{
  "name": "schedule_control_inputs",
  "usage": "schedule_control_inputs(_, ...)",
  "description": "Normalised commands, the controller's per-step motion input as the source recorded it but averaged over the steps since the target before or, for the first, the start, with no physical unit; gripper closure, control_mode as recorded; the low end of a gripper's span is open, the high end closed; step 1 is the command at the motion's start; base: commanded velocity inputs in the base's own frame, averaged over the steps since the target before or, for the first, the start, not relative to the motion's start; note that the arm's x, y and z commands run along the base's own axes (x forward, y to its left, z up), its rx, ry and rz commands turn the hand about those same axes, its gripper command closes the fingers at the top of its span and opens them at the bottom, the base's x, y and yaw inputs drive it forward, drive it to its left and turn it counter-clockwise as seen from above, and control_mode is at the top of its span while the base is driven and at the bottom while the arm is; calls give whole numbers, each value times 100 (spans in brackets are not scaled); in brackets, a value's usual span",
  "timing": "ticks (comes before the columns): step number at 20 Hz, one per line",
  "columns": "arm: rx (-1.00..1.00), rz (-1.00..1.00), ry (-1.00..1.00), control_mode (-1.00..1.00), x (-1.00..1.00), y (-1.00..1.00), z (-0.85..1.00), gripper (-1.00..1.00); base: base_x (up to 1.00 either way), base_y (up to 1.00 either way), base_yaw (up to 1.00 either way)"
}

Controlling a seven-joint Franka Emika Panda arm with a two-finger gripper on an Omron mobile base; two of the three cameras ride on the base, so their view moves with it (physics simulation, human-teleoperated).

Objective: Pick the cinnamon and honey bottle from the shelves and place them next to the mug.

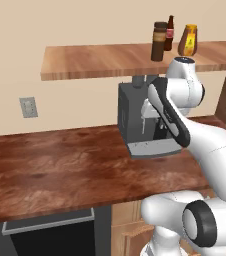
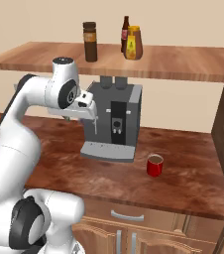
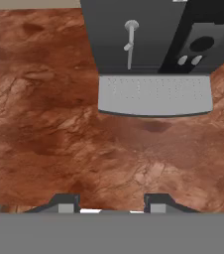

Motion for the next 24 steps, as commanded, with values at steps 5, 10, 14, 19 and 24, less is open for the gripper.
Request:
schedule_control_inputs(5, 0, 0, -16, -100, -27, 0, 7, -100, 0, 0, 0)
schedule_control_inputs(10, 0, 0, -17, -100, -36, 0, 2, -100, 0, 0, 0)
schedule_control_inputs(14, 0, 0, -15, -100, -35, 0, 0, -100, 0, 0, 0)
schedule_control_inputs(19, 0, 0, -17, -100, -30, 0, 4, -100, 0, 0, 0)
schedule_control_inputs(24, -4, 4, -32, -100, -4, 4, 17, -100, 0, 0, 0)
